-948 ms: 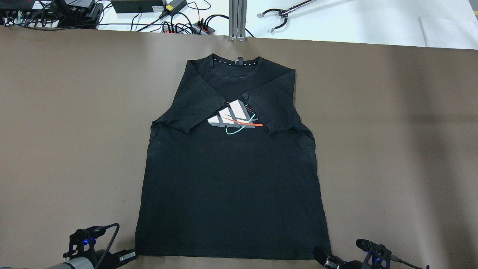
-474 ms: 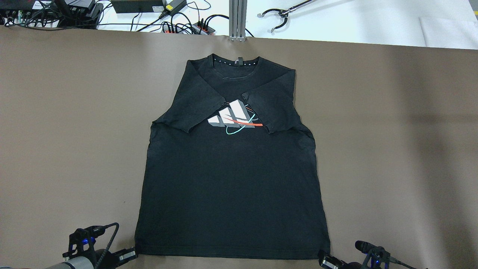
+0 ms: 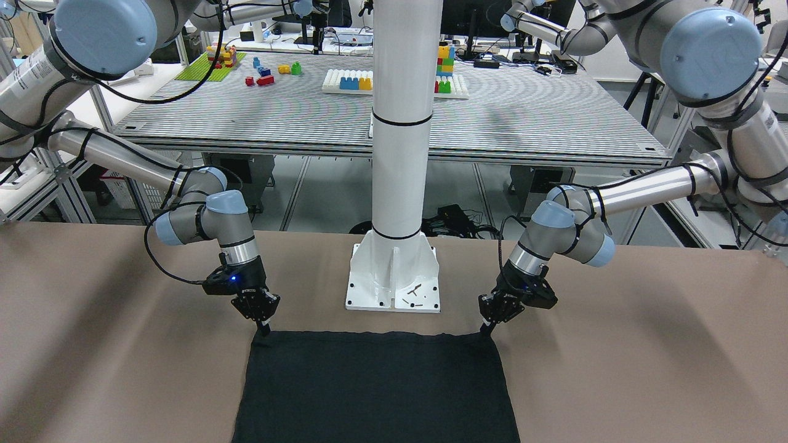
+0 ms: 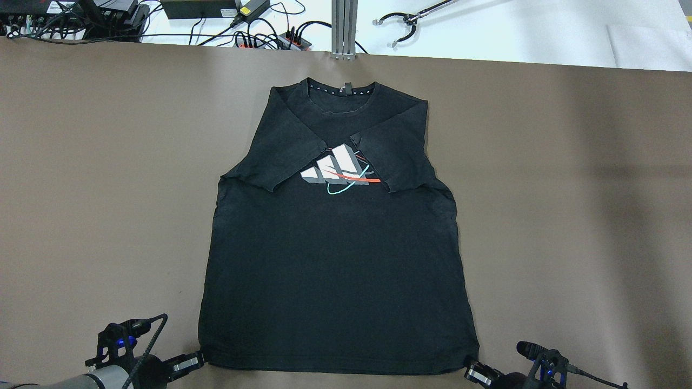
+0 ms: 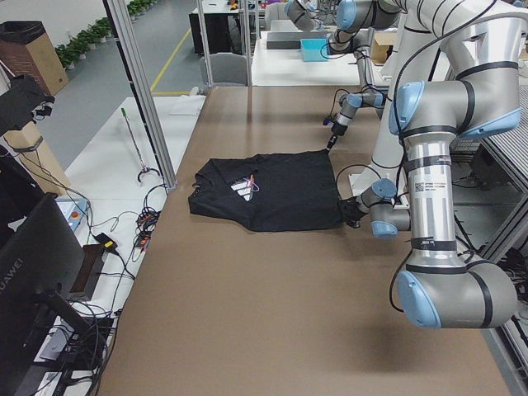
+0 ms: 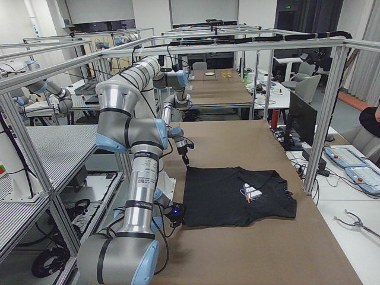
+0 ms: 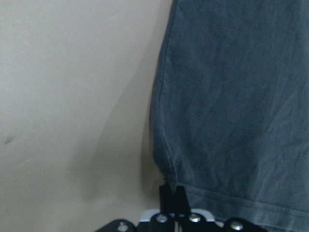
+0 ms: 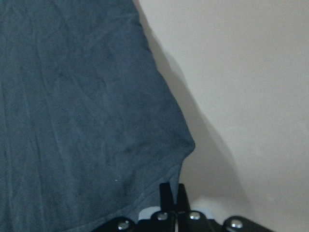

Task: Fold clothes
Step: 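Move both grippers to the hem corners nearest the robot and grasp them, then lift the hem with both grippers and fold it toward the collar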

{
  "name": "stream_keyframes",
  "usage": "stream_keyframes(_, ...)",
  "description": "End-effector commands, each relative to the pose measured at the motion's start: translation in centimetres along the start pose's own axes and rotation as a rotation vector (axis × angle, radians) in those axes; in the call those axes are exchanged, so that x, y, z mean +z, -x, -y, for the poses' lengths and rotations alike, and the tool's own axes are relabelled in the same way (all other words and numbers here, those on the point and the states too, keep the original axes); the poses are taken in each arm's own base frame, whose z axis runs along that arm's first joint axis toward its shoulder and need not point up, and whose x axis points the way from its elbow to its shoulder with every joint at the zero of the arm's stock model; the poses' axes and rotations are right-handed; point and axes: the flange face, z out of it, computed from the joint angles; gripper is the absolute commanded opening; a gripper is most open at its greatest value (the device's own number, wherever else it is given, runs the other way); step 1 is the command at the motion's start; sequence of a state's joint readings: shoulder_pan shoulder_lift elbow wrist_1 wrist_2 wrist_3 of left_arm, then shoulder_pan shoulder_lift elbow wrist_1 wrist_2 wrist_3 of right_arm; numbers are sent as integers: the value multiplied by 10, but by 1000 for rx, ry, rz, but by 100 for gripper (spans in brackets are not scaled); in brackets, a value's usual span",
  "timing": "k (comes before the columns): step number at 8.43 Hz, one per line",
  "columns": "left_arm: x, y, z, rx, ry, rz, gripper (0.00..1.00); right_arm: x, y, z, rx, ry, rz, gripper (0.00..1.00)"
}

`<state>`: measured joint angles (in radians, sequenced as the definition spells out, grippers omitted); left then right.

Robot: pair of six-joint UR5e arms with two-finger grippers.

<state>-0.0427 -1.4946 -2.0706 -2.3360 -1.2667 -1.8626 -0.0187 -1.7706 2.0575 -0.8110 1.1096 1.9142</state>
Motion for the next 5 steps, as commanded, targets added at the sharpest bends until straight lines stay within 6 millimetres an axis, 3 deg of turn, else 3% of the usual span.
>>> stream_keyframes(1,-43,-40,35,1,53,-20,0,-41,41,16,-35,30,80,0)
stream_keyframes(2,-75,-62,40,-10,113,-22,0,-60,53,16,-56,104,74,0)
stream_keyframes(3,-97,-66,34,-9,202,-16,0,-87,58,16,-58,215,57,0)
stream_keyframes(4,-129,-72,25,-5,313,-32,0,-112,54,15,-69,318,33,0)
stream_keyframes(5,-164,-75,18,3,410,-38,0,-135,62,8,-83,403,38,0)
